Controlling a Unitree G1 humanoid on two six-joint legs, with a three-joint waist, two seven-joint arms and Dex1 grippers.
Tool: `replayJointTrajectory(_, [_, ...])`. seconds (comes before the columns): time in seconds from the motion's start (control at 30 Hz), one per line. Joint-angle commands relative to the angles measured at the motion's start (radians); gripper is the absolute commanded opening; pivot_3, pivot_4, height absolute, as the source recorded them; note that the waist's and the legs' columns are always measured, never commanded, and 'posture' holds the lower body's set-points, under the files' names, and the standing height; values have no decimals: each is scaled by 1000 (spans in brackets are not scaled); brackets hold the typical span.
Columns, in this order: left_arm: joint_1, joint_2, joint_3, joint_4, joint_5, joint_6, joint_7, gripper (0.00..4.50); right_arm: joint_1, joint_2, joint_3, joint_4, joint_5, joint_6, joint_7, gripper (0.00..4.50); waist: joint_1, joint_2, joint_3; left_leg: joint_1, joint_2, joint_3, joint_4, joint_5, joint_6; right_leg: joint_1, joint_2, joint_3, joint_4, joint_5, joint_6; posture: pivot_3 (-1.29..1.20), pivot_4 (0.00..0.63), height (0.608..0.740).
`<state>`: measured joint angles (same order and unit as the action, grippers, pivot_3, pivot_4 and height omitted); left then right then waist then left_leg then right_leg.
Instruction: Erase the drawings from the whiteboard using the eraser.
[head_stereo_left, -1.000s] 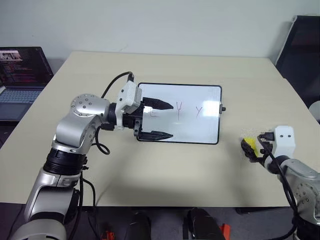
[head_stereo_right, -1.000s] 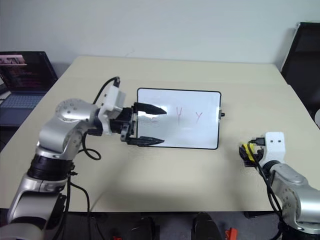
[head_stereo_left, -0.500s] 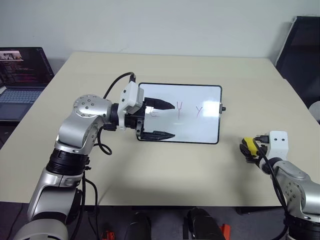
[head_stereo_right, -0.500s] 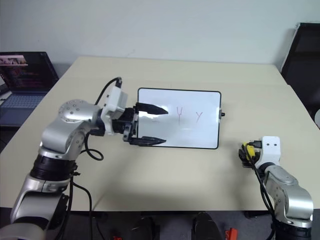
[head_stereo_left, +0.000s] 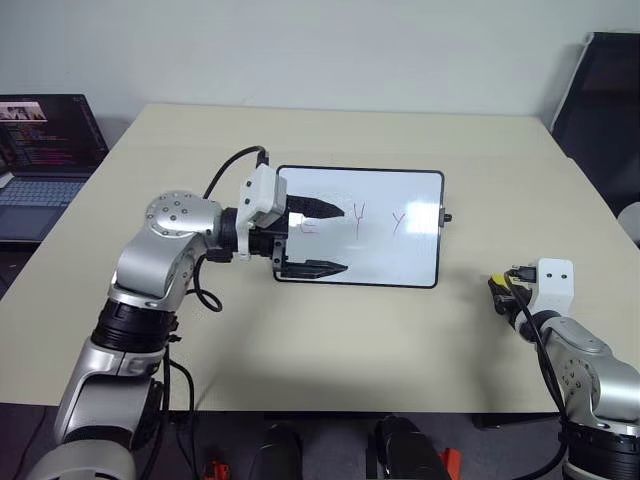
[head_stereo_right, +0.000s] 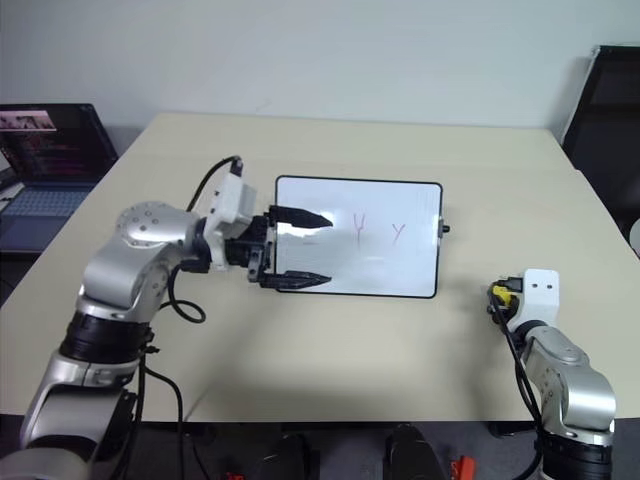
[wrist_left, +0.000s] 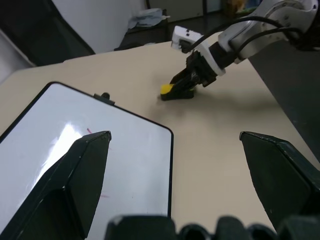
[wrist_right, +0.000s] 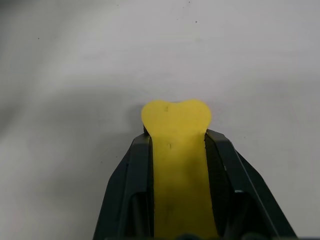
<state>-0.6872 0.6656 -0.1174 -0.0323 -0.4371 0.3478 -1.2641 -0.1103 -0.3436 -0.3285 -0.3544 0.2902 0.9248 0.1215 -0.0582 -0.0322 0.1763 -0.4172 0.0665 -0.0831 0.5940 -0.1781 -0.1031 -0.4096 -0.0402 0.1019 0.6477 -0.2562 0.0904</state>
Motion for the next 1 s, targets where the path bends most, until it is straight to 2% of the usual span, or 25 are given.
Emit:
replayJointTrajectory(0.03, [75, 65, 48, -72, 19, 40, 46, 4500, 38, -30, 17, -139, 6, -17, 29, 1021, -2, 1, 1, 0, 0, 0, 0, 0, 0, 0, 0, 0, 0, 0, 0, 0, 150, 740])
replayJointTrajectory(0.1, [145, 105, 41, -106, 50, 45, 68, 4500, 84, -58, 77, -205, -4, -40, 67, 1020, -3, 2, 1, 0, 0, 0, -1, 0, 0, 0, 0, 0, 0, 0, 0, 0, 150, 740])
replayJointTrajectory(0.2, [213, 115, 27, -159, 89, 61, 136, 4500, 121, -81, 170, -273, -21, -74, 93, 1018, 1, 2, 1, 0, 0, 0, -2, 0, 0, -1, 0, 0, 0, -1, -1, 0, 150, 740])
replayJointTrajectory(0.4, [266, 109, 25, -221, 110, 139, 224, 4500, -1, -75, 312, -314, -49, -126, 105, 1018, 1, 1, 1, 0, 0, 0, 2, 0, 0, 1, 0, 1, 0, 0, -2, 0, 150, 740])
replayJointTrajectory(0.53, [235, 80, 21, -179, 127, 118, 254, 4500, -170, -91, 433, -166, -148, -209, 117, 1018, 1, 1, 1, 1, 0, 0, 3, 1, 1, 1, 0, 1, 0, 0, -3, 0, 150, 740])
replayJointTrajectory(0.77, [223, 55, 16, -104, 109, 53, 190, 4500, -462, -31, 538, 198, -306, -324, 81, 1018, 1, 2, 2, 0, 0, 0, -1, 1, 1, 0, 1, 0, -1, 2, 1, 0, 150, 740])
replayJointTrajectory(0.87, [191, 34, 33, -72, 103, 54, 199, 4500, -501, -3, 553, 270, -343, -359, 71, 1017, 1, 1, 2, -1, 0, -1, -2, 1, 1, -1, 1, -1, 0, 3, 2, 0, 150, 740])
replayJointTrajectory(1.0, [162, 23, 29, -46, 111, 46, 198, 4500, -481, -16, 574, 284, -384, -341, 105, 1015, 1, 1, 2, -1, 0, -2, -1, 1, 1, 0, 1, -1, -1, 2, 4, 0, 150, 740])
